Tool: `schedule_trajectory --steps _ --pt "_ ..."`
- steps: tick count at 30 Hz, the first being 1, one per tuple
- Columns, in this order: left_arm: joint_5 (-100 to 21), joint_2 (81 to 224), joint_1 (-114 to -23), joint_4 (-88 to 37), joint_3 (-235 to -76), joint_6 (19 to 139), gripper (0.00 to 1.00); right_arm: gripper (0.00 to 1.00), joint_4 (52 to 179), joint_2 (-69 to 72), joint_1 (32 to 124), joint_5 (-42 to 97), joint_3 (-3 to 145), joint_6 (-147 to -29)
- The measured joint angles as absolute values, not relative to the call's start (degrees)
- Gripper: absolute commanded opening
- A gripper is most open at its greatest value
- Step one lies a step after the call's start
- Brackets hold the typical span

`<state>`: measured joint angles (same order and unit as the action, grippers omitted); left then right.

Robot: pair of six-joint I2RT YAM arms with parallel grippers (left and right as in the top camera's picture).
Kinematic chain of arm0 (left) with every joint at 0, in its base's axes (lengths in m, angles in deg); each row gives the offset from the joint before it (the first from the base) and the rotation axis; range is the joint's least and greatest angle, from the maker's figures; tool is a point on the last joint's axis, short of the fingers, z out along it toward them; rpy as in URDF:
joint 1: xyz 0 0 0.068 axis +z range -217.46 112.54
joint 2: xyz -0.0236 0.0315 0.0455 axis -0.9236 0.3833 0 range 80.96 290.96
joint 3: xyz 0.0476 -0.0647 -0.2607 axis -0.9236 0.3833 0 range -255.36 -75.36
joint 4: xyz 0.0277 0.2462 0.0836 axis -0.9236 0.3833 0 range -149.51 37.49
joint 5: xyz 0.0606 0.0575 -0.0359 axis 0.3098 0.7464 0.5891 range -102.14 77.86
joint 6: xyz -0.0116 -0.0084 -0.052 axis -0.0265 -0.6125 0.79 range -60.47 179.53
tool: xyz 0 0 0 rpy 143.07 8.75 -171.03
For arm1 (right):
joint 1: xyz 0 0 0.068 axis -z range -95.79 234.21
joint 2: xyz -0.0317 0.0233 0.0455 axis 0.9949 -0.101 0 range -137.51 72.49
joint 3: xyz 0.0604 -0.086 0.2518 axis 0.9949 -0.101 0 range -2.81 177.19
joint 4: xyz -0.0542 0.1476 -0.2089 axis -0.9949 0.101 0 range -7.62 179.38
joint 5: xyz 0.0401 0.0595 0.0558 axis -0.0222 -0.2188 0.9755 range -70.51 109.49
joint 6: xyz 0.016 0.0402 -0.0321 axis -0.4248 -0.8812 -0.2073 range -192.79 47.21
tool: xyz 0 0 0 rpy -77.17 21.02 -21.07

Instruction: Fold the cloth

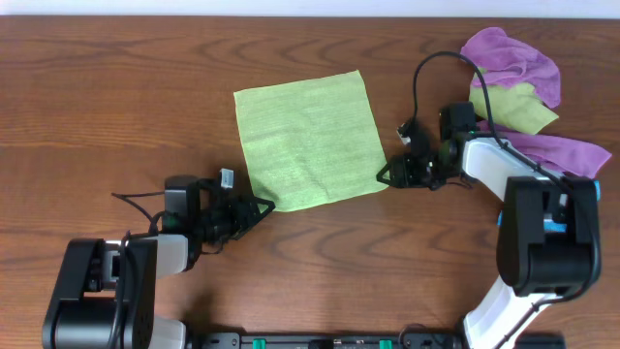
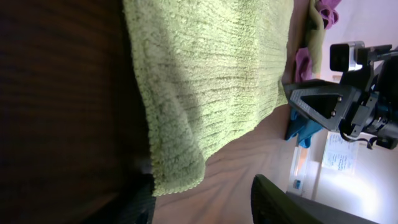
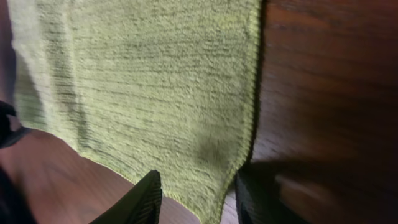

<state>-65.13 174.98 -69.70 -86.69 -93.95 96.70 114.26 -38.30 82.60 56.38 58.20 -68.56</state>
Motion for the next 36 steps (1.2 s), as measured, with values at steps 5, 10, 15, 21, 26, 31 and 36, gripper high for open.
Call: schedule_trajectory --steps 5,10,15,21,26,31,36 --pt "-64.2 175.0 -69.4 -85.5 -93.8 96.6 0.31 0.33 114.1 -39.3 82.6 58.3 58.6 -68.9" --pt "-63.3 175.3 -69.4 -85.2 -93.6 96.6 0.26 0.32 114.2 -39.6 82.6 58.7 58.6 -69.2" --pt "-63.3 175.3 -69.4 -85.3 -93.6 96.6 0.30 0.37 115.5 -39.7 82.6 59.2 58.6 -69.3" --pt "-63.9 175.2 -69.4 -85.4 -93.7 96.6 0.34 0.38 117.3 -39.7 83.1 60.1 58.7 -69.4" --pt "-64.1 175.2 -69.4 -85.3 -93.8 96.6 0.35 0.38 118.6 -39.7 84.9 60.3 58.6 -69.4" --pt "-64.1 175.2 -69.4 -85.2 -94.1 96.6 0.34 0.38 118.5 -39.7 86.4 60.4 58.6 -69.4" --pt "-64.1 175.2 -69.4 -85.0 -94.2 96.6 0.34 0.37 117.9 -39.7 86.4 60.3 58.6 -69.7"
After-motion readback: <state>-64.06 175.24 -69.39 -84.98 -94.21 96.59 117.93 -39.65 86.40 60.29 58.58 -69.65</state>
